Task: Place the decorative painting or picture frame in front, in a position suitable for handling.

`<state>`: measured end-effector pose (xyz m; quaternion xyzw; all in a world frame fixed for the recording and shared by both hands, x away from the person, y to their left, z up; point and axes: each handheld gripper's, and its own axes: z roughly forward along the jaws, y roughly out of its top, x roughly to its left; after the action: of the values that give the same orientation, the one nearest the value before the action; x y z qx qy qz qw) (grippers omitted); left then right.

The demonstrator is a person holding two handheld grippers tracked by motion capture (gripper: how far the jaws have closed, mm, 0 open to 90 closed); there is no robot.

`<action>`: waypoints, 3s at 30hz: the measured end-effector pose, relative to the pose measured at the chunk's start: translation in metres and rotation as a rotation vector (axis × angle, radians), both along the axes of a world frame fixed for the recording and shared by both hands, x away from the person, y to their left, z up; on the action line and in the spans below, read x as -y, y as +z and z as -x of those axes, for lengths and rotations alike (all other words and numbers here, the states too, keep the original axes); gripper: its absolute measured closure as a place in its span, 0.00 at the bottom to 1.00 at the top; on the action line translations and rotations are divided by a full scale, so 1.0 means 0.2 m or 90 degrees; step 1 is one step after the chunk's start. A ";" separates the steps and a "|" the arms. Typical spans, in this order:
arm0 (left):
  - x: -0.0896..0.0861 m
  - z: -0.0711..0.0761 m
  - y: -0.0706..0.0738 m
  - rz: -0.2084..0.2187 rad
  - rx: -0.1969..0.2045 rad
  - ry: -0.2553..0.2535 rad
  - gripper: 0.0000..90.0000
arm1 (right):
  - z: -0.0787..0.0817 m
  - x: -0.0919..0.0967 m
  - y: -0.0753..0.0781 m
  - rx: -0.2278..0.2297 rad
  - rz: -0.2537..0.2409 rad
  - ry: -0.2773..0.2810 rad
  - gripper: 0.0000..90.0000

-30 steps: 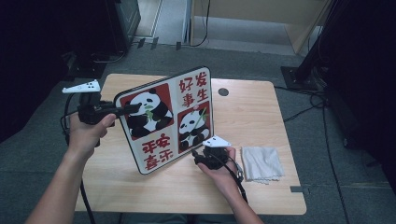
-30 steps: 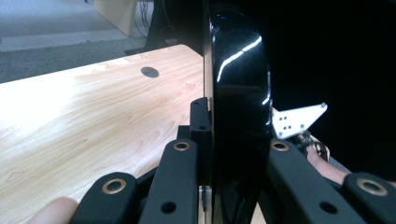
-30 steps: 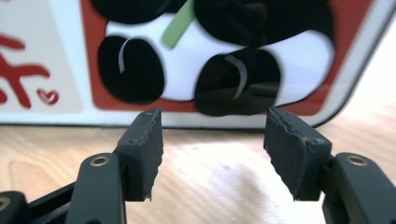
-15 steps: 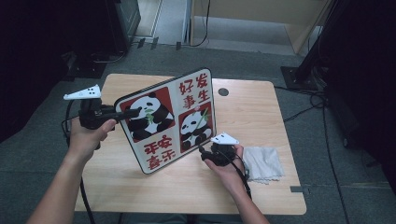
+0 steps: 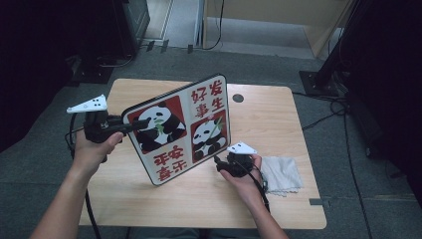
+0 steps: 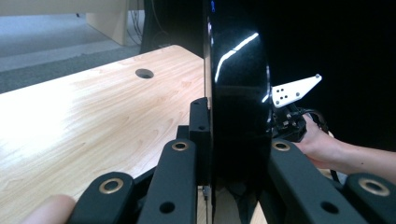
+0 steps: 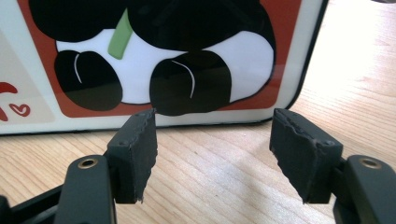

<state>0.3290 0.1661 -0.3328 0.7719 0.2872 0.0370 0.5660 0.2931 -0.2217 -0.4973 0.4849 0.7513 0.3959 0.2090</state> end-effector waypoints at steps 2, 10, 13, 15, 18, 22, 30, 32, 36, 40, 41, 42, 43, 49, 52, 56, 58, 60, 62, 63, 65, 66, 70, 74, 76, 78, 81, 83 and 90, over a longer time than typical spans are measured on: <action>0.00 0.00 0.00 -0.002 -0.001 -0.002 0.89 | 0.00 0.00 0.00 -0.003 0.001 -0.003 0.36; 0.02 0.01 0.00 0.000 0.000 -0.007 0.76 | 0.01 0.01 0.00 -0.003 0.003 -0.003 0.34; 0.02 0.02 0.01 0.000 0.009 -0.007 0.67 | 0.01 0.01 0.00 -0.004 0.004 -0.001 0.33; 0.01 0.02 0.01 0.000 0.012 -0.006 0.62 | 0.01 0.02 0.01 -0.004 0.003 -0.002 0.32; 0.01 0.03 0.01 -0.004 0.009 -0.004 0.51 | 0.01 0.03 0.01 -0.006 0.006 -0.005 0.31; -0.01 0.04 0.02 -0.016 0.018 0.001 0.39 | 0.01 0.03 0.01 -0.007 0.005 -0.006 0.29; -0.06 0.10 0.05 -0.047 0.025 0.027 0.15 | 0.01 0.04 0.01 -0.010 0.010 -0.006 0.20; -0.06 0.11 0.06 -0.059 0.026 0.041 0.08 | 0.01 0.03 0.01 -0.010 0.012 -0.010 0.16; -0.08 0.12 0.05 -0.065 0.028 0.062 0.01 | 0.02 0.04 0.01 -0.011 0.012 -0.012 0.14; -0.13 0.14 0.04 -0.063 0.036 0.088 0.00 | 0.03 0.05 0.03 -0.009 0.010 -0.009 0.08; -0.14 0.15 0.03 -0.061 0.038 0.097 0.00 | 0.03 0.05 0.03 -0.007 0.011 -0.007 0.06; -0.15 0.16 0.03 -0.061 0.037 0.100 0.00 | 0.03 0.06 0.03 -0.006 0.015 -0.008 0.04; -0.16 0.16 0.02 -0.059 0.038 0.103 0.00 | 0.03 0.06 0.04 -0.006 0.017 -0.008 0.03; -0.23 0.22 -0.01 -0.058 0.054 0.142 0.00 | 0.05 0.10 0.06 -0.007 0.013 -0.004 0.00; -0.25 0.26 -0.05 -0.054 0.052 0.154 0.00 | 0.06 0.12 0.07 -0.004 0.014 -0.004 0.00; -0.26 0.29 -0.11 -0.072 0.049 0.171 0.00 | 0.08 0.16 0.09 -0.003 0.011 -0.007 0.00; -0.26 0.31 -0.16 -0.083 0.047 0.180 0.00 | 0.08 0.19 0.10 -0.003 0.010 -0.010 0.00; -0.27 0.33 -0.21 -0.080 0.047 0.185 0.00 | 0.09 0.21 0.11 -0.004 0.010 -0.018 0.00; -0.27 0.35 -0.27 -0.088 0.042 0.194 0.00 | 0.10 0.25 0.11 -0.002 0.011 -0.022 0.00; -0.26 0.35 -0.30 -0.095 0.039 0.202 0.00 | 0.11 0.26 0.12 -0.003 0.009 -0.028 0.00; -0.26 0.36 -0.35 -0.109 0.032 0.215 0.00 | 0.12 0.29 0.12 -0.001 0.011 -0.032 0.00; -0.26 0.36 -0.37 -0.109 0.028 0.217 0.00 | 0.12 0.31 0.13 -0.001 0.012 -0.038 0.00; -0.27 0.37 -0.46 -0.114 0.010 0.229 0.00 | 0.14 0.37 0.14 0.004 0.014 -0.054 0.00; -0.28 0.38 -0.56 -0.127 -0.002 0.244 0.00 | 0.17 0.43 0.15 0.005 0.024 -0.066 0.00; -0.27 0.39 -0.60 -0.134 -0.006 0.247 0.00 | 0.18 0.45 0.15 0.006 0.023 -0.071 0.00; -0.26 0.40 -0.66 -0.141 -0.012 0.257 0.00 | 0.20 0.48 0.15 0.005 0.022 -0.079 0.00; -0.24 0.41 -0.72 -0.169 -0.020 0.264 0.00 | 0.21 0.52 0.14 0.005 0.025 -0.094 0.00; -0.21 0.41 -0.74 -0.204 -0.018 0.262 0.00 | 0.22 0.55 0.14 0.002 0.020 -0.103 0.00; -0.18 0.39 -0.82 -0.261 -0.030 0.293 0.00 | 0.28 0.64 0.11 0.000 0.028 -0.139 0.00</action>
<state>0.2501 0.2012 -0.4970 0.7854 0.4541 0.2036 0.3680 0.2380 -0.3492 -0.4753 0.5593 0.7025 0.3541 0.2614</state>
